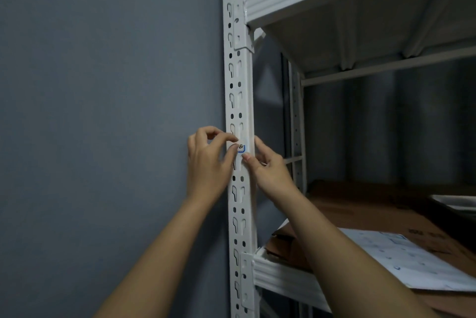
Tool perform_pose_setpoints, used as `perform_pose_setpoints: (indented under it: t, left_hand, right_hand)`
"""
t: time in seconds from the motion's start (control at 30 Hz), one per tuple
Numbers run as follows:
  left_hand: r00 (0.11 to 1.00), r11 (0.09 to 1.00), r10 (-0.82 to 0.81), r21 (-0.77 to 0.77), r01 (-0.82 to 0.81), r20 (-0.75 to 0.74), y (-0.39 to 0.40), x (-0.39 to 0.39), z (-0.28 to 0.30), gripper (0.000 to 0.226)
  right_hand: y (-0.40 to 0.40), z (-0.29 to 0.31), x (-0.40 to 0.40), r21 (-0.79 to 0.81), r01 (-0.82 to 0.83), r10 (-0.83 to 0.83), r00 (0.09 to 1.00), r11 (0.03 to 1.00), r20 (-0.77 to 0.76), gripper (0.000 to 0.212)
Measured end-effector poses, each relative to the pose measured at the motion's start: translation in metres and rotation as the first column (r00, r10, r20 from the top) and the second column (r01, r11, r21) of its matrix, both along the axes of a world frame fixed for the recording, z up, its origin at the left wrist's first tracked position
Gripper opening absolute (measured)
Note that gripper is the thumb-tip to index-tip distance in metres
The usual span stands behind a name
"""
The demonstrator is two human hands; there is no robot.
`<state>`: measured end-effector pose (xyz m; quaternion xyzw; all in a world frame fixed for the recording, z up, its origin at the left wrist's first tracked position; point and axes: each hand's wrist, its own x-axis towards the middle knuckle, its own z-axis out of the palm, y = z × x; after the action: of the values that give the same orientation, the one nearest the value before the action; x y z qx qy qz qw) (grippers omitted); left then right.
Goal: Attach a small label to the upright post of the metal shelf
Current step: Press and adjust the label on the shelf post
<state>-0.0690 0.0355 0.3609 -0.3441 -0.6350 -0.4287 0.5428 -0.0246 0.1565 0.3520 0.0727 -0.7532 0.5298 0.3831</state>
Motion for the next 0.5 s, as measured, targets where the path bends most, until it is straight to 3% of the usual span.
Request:
perform_pose_setpoints:
  t: [0.23,0.5]
  left_hand:
    - [0.977,0.988,0.121,-0.075,-0.135,-0.177,0.001,-0.003,-0.017,0.024]
    - [0.991,0.997,0.069,-0.017,-0.072,-0.11,0.009,-0.005,-0.022,0.029]
  right_hand:
    - [-0.002,0.0,0.013,-0.001,-0.066,0.066,0.998,0.998,-0.02,0.046]
    - [-0.003,-0.002,0.008,-0.004,-0.057,0.057,0.997,0.998,-0.045,0.045]
